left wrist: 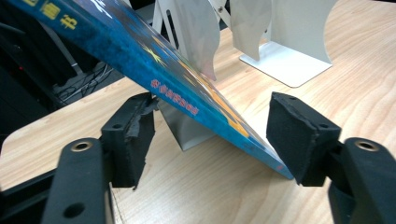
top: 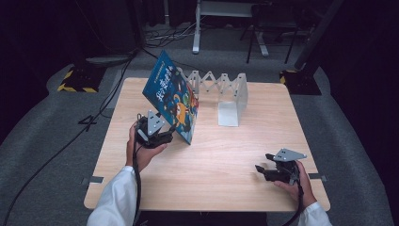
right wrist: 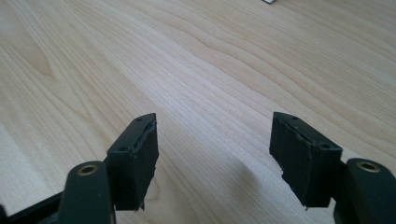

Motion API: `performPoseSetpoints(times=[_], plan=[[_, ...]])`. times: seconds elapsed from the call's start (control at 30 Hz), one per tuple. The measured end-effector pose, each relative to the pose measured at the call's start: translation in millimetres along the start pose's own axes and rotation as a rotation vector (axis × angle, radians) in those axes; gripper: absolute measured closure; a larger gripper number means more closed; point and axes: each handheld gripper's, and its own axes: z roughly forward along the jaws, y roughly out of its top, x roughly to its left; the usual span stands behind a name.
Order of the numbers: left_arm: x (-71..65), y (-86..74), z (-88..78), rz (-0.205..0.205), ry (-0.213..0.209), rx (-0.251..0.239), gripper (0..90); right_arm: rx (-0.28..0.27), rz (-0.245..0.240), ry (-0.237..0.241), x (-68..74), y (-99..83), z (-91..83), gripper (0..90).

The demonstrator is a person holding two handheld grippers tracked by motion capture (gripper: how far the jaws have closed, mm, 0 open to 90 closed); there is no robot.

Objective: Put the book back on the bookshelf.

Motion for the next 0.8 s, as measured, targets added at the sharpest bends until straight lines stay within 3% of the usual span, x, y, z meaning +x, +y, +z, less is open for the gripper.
performPoseSetpoints(times=[0.17, 0.43, 0.57, 0.67, 0.7, 0.77, 0.8], plan=[[-3.1, -4.5, -5.1, 0.012, -0.023, 0.024, 28.7, -0.003, -0.016, 0.004, 3.3, 3.4, -3.7, 32.8], [-9.4, -16.2, -14.0, 0.082, -0.061, 0.099, 23.5, 0.003, -0.027, -0.02, 3.8, 5.6, -8.7, 32.4], [-11.1, -20.6, -19.2, 0.101, -0.077, 0.108, 22.2, 0.003, -0.027, -0.026, 5.3, 6.9, -11.0, 32.1], [-13.5, -25.8, -22.4, 0.129, -0.1, 0.142, 20.3, 0.016, -0.045, -0.029, 8.1, 9.0, -11.7, 31.1], [-14.6, -28.1, -23.4, 0.141, -0.13, 0.15, 20.1, 0.017, -0.051, -0.028, 9.1, 9.6, -11.5, 30.4], [-16.0, -31.1, -25.4, 0.169, -0.15, 0.157, 20.1, 0.027, -0.066, -0.032, 10.8, 9.9, -11.3, 29.8], [-17.1, -32.9, -26.3, 0.165, -0.156, 0.157, 20.0, 0.033, -0.066, -0.033, 11.4, 10.0, -11.0, 29.7]])
